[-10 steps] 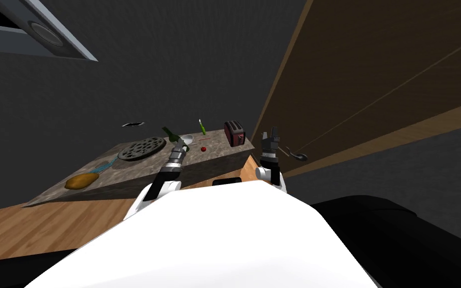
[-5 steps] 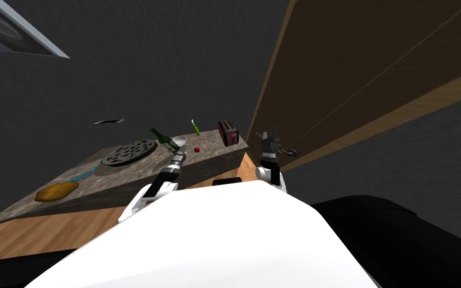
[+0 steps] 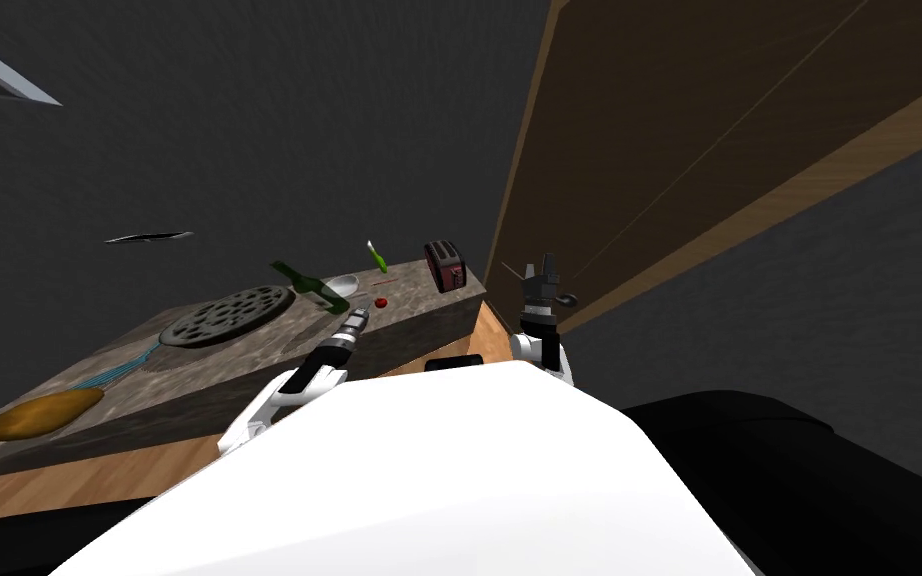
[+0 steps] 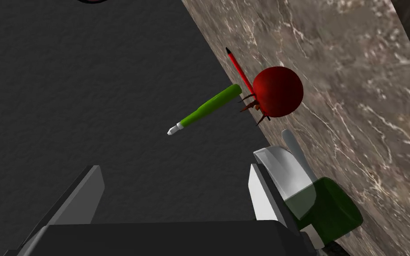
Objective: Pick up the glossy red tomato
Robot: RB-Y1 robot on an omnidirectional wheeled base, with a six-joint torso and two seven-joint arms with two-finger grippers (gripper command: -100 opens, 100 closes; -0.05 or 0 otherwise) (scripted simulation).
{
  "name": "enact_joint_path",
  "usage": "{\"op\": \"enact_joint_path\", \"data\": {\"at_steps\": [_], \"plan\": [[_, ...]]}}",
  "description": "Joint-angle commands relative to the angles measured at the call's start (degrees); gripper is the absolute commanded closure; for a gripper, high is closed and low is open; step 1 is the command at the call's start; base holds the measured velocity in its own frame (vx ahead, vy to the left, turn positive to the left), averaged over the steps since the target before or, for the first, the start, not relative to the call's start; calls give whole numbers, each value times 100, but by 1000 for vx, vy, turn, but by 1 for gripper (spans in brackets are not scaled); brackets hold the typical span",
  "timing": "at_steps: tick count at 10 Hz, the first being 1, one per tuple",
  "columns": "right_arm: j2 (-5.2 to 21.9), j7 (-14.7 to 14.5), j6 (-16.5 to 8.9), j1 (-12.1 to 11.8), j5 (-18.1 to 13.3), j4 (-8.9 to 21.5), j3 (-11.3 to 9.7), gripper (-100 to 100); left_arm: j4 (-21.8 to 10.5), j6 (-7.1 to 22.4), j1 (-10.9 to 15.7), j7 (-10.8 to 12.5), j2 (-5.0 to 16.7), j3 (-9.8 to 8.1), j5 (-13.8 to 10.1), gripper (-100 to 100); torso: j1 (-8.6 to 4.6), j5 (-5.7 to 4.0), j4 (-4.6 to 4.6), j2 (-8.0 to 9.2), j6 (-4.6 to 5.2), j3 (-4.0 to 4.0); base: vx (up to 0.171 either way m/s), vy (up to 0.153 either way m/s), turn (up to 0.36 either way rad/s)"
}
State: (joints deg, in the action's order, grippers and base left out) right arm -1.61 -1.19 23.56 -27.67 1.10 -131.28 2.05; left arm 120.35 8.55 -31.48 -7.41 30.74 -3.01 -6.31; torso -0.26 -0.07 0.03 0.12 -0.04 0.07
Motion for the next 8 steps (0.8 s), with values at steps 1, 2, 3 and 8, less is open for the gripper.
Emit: {"op": "enact_joint_path", "data": {"at_steps": [1, 2, 3, 8], "plan": [[0, 0, 0, 0, 0, 0, 0, 0, -129, 286, -17, -36, 155, 2, -12, -100, 0, 0, 0, 0, 0, 0, -5, -70, -119], [0, 0, 0, 1, 0, 0, 0, 0, -129, 318, -17, -36, 155, 2, -12, -100, 3, 1, -1, -3, 4, -2, -2, -52, -58], [0, 0, 0, 0, 0, 0, 0, 0, -227, 552, -41, -40, 323, -22, -45, -100, 10, 2, -1, -4, 0, -2, -10, -56, -122], [0, 0, 0, 0, 0, 0, 0, 0, -503, 1276, -107, -52, 821, -99, -136, -100, 1, 0, -2, -11, 2, -6, 9, -79, -118]]}}
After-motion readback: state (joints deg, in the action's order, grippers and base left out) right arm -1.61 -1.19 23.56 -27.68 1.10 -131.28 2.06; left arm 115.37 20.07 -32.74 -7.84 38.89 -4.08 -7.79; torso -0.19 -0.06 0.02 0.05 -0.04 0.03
